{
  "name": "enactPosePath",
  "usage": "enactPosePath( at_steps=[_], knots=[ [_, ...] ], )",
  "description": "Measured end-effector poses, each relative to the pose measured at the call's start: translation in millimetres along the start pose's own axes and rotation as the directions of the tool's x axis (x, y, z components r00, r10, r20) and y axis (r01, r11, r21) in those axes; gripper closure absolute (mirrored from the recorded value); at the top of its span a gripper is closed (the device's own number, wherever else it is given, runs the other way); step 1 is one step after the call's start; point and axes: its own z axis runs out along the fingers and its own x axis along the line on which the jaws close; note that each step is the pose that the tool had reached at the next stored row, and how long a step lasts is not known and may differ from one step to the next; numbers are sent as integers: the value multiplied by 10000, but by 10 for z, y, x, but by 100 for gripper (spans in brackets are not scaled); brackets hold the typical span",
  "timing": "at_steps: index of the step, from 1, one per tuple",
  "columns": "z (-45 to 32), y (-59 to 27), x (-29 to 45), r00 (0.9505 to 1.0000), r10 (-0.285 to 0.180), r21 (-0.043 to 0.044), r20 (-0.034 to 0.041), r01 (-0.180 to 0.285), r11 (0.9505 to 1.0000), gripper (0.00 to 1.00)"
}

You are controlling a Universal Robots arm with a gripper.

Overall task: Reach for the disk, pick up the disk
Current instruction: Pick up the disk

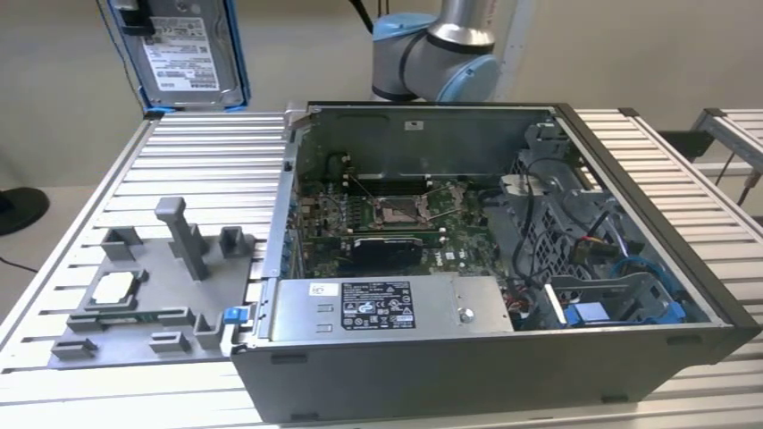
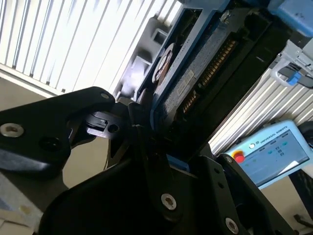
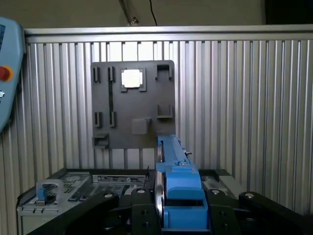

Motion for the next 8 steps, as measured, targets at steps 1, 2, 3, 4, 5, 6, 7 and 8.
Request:
enactPosePath(
  at_steps=[1,2,3,4,5,6,7,8],
  knots=[
    [0,-22,-1,10000,0,-1,0,0,10000,100],
    [0,-46,-1,10000,1,-1,1,-1,10000,100],
    [-1,-69,-2,10000,0,-2,0,0,10000,100],
    [-1,-92,-3,10000,0,-3,0,0,10000,100],
    [-1,-115,-3,10000,0,-4,0,0,10000,100],
    [-1,-135,-4,10000,0,-4,0,0,10000,100],
    [-1,-155,-4,10000,0,-4,0,0,10000,100],
    [-2,-173,-5,10000,0,-5,0,0,10000,100]
  ],
)
